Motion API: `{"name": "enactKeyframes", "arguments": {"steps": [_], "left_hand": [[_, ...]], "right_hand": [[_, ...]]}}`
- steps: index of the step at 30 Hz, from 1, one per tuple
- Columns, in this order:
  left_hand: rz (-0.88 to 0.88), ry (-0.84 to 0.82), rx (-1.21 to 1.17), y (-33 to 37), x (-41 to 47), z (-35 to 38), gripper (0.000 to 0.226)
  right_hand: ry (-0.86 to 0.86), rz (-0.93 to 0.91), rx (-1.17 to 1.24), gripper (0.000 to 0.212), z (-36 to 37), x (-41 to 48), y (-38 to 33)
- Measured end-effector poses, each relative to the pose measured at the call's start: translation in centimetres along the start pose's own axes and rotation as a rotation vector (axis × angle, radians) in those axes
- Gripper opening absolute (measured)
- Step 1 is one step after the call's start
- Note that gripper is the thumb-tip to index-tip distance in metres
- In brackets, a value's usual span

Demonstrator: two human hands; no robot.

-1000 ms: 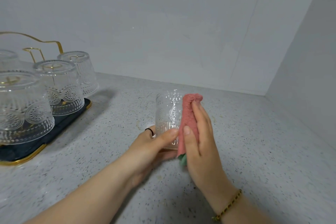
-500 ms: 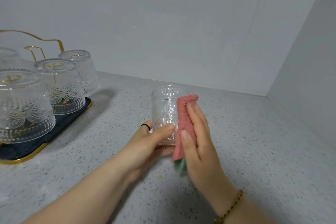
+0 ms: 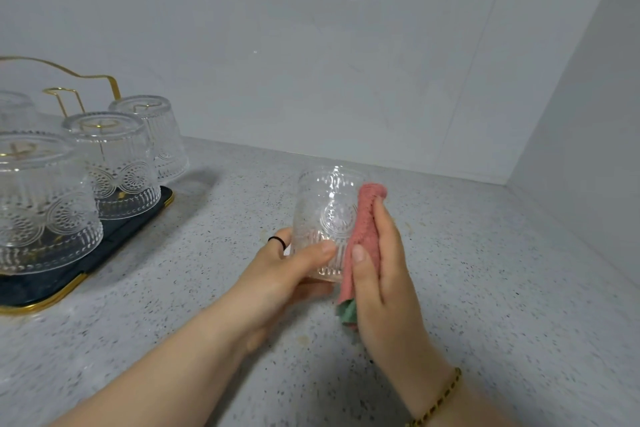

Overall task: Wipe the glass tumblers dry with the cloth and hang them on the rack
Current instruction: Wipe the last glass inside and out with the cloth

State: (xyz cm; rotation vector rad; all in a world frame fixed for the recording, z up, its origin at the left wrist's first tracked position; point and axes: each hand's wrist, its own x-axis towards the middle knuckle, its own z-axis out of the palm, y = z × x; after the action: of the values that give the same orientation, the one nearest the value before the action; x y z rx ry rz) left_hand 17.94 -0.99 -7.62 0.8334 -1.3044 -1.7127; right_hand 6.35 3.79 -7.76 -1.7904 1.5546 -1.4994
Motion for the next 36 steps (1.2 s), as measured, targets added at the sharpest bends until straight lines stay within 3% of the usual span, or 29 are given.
{"name": "enactKeyframes", "arguments": {"steps": [3,9,14,18,24,26,29,33,36], "left_hand": [[0.002,-0.054,-0.001,-0.2,-0.2,0.3,0.080],[-0.023,-0.244,-0.182,-0.5,-0.2,0.3,0.083],[-0.039,-0.121,-0.045,-0.6,-0.3,0.4,0.057],[-0.035,0.009,0.010,-0.9,-0.2,0.9,0.071],[-0.025,-0.067,-0.107,-1.1,-0.5,1.5,0.041],[-0.005,-0.111,-0.122,-0.9,-0.3,1.0,0.052],[0.000,-0.194,-0.158,-0.9,-0.1,0.7,0.078],[0.006,-0.132,-0.274,-0.9,-0.1,0.9,0.040],[-0.015,-0.093,-0.346,-0.6,0.0,0.9,0.051]], "right_hand": [[0.057,-0.095,-0.007,0.051,-0.7,0.6,-0.6],[0.067,0.049,0.324,0.034,-1.8,0.4,-0.8],[0.098,0.141,0.363,0.031,-1.4,0.1,-0.7],[0.190,0.142,0.287,0.036,-1.1,0.4,0.2],[0.151,0.022,0.082,0.044,0.1,0.3,0.7],[0.142,-0.002,0.110,0.034,-0.3,0.5,0.0],[0.098,0.060,0.334,0.026,-1.6,0.7,-0.8],[-0.025,0.123,0.302,0.048,-1.3,0.4,-0.9],[-0.027,0.073,0.181,0.040,0.3,-0.1,-0.3]]}}
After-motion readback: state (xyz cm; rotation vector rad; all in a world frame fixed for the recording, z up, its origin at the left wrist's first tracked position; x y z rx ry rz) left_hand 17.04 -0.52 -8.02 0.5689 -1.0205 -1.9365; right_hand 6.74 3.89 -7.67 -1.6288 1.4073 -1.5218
